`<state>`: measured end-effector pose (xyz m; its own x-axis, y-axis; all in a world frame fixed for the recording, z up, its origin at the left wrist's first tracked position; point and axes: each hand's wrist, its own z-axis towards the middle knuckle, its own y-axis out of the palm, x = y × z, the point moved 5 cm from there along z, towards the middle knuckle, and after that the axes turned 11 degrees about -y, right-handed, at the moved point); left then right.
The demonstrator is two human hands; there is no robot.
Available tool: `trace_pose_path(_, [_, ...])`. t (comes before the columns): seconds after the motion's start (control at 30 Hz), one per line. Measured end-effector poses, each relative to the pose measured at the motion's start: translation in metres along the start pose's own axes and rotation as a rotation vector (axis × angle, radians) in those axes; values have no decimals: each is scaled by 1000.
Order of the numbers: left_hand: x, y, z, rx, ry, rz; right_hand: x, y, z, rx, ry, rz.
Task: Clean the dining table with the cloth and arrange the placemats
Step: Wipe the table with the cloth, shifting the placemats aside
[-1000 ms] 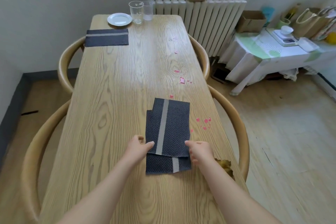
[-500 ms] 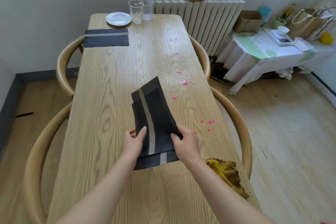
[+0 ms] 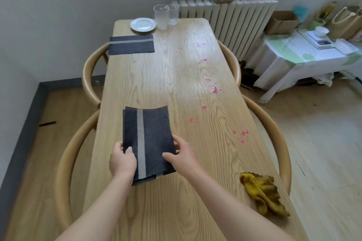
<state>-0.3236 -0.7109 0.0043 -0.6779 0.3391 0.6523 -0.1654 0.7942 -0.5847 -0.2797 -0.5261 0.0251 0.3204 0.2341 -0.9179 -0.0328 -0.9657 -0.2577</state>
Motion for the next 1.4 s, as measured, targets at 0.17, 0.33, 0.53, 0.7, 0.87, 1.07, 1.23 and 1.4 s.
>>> trace_pose_path(0.17, [-18,-23,27,67,-76,57,5,-6,2,71,-10,-242])
trace_pose_path(0.33, [-27,-16,29,49,-80,110,23,-49,-7,229,0,-474])
trace_pose_path(0.53, [-16,-16,16,123,129,290,60,-116,-41,461,135,-721])
trace_pose_path(0.7, [7,20,-13,43,503,469,75,-140,-67,583,224,-845])
trace_pose_path(0.87, [18,74,-69,-166,817,588,106,-161,-100,508,477,-811])
trace_pose_path(1.07, [12,98,-100,-284,929,642,112,-139,-109,418,320,-818])
trace_pose_path(1.23, [6,97,-95,-257,853,632,86,-71,-98,254,-52,-832])
trace_pose_path(1.4, [4,94,-91,-217,818,643,77,-26,-95,42,-399,-953])
